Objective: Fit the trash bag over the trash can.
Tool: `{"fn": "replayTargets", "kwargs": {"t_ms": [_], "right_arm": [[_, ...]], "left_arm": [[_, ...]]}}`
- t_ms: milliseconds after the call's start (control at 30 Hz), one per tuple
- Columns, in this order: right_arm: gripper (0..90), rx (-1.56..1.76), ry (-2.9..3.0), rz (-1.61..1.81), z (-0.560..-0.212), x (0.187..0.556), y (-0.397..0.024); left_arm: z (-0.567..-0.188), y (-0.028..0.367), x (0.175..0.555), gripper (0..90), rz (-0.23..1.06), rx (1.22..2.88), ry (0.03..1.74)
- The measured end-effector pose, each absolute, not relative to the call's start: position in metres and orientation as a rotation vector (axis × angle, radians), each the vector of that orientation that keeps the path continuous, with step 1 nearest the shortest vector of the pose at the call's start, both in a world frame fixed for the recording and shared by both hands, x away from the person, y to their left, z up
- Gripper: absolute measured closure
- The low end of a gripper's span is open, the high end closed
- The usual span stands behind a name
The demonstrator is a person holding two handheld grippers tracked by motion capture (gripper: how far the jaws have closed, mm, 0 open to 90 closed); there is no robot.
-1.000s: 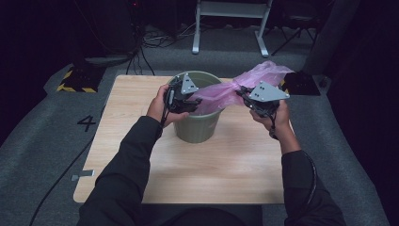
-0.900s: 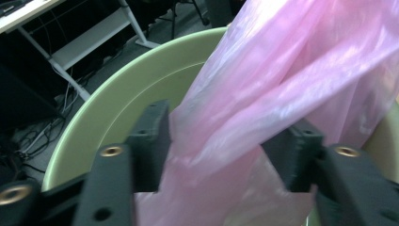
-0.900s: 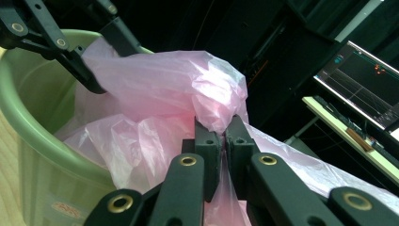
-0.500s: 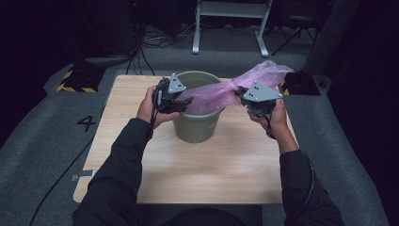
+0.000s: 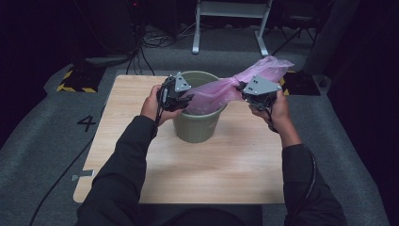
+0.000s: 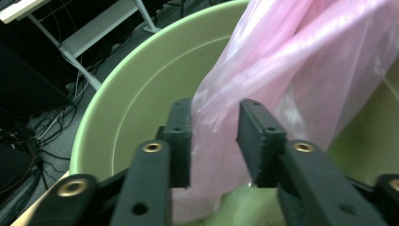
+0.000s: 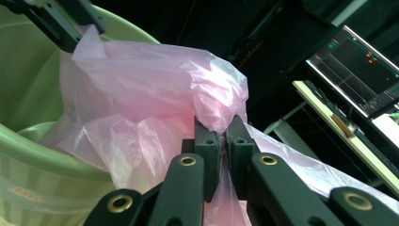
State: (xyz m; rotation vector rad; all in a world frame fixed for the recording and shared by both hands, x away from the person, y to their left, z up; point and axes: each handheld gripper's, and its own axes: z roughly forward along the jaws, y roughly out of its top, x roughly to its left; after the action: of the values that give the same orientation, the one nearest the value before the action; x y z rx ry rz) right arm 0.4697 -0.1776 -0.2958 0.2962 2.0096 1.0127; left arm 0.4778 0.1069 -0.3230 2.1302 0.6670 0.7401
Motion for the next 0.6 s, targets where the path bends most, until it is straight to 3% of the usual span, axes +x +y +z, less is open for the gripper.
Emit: {"fn": "replayTargets", "kwargs": {"t_ms": [267, 467, 600], "right_arm": [[86.3, 0.222, 2.036, 1.005, -0.294, 0.462, -0.153], [86.3, 0.192, 2.049, 1.012, -0.294, 0.458, -0.137], [85.9, 0.181, 2.058, 1.014, -0.295, 0.456, -0.133]], "left_arm": [[-0.315, 0.111, 0.468, 41.6, 0.691, 2.081, 0.642], [-0.316, 0.103, 0.462, 31.6, 0.652, 2.082, 0.591], [-0.318, 0.094, 0.460, 31.2, 0.649, 2.092, 0.572]]}}
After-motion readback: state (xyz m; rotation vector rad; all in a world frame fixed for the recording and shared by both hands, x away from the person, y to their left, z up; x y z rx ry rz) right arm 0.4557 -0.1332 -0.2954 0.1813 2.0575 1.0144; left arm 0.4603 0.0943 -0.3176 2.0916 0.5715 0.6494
